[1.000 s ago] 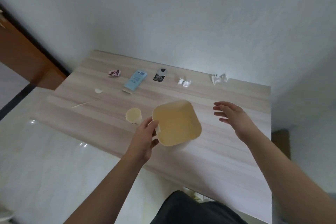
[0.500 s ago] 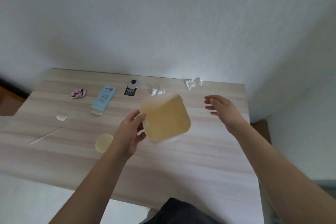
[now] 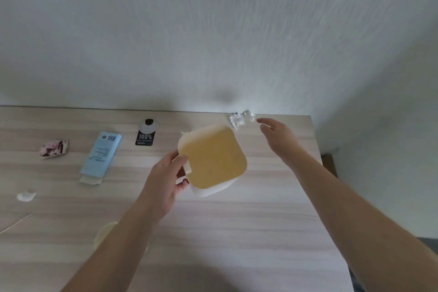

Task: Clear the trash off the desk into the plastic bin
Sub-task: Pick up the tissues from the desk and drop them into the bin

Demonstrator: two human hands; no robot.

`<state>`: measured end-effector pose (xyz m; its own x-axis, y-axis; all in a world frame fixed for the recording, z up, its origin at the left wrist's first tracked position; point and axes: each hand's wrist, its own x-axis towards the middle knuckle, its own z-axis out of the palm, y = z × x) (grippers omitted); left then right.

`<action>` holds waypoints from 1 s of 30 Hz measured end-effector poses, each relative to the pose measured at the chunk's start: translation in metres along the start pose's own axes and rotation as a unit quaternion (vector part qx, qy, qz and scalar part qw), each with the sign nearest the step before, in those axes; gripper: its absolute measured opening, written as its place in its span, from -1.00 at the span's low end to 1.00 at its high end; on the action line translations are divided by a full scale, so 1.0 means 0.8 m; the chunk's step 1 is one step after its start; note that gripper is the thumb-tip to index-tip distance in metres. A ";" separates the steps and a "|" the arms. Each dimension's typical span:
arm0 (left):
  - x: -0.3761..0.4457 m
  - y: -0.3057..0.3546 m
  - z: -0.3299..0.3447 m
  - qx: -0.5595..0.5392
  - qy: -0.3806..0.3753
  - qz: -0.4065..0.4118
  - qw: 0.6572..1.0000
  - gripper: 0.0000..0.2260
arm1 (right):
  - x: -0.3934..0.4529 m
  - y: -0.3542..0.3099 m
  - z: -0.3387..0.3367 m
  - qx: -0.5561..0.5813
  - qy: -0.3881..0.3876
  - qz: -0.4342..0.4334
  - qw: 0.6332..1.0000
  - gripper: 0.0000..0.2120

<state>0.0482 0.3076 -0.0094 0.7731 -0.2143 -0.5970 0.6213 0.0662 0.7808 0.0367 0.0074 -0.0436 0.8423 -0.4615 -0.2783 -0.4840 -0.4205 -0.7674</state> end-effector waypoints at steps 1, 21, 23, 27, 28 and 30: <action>0.005 0.002 0.001 0.001 0.002 -0.005 1.000 -0.83 | 0.013 0.002 0.007 -0.026 -0.012 0.000 1.000 -0.64; 0.036 0.005 -0.033 0.029 0.050 -0.003 0.998 -0.75 | 0.149 0.044 0.088 -0.357 -0.035 -0.052 0.932 -0.57; 0.035 0.002 -0.041 0.026 0.058 -0.010 0.998 -0.76 | 0.154 0.046 0.090 -0.369 -0.019 -0.061 0.927 -0.61; 0.035 0.000 -0.055 0.027 0.065 -0.011 0.997 -0.76 | 0.152 0.048 0.089 -0.327 -0.005 -0.011 0.945 -0.70; 0.035 0.000 -0.058 0.029 0.065 -0.009 0.997 -0.76 | 0.147 0.047 0.087 -0.307 0.010 -0.013 0.952 -0.72; 0.034 -0.001 -0.060 0.029 0.064 -0.008 0.998 -0.76 | 0.131 0.036 0.080 -0.266 0.045 -0.028 0.962 -0.75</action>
<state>0.0750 0.3487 -0.0353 0.7758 -0.0886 -0.6247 0.6276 0.0069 0.7785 0.1260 -0.0032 -0.1318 0.8584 -0.4820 -0.1757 -0.5114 -0.7765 -0.3682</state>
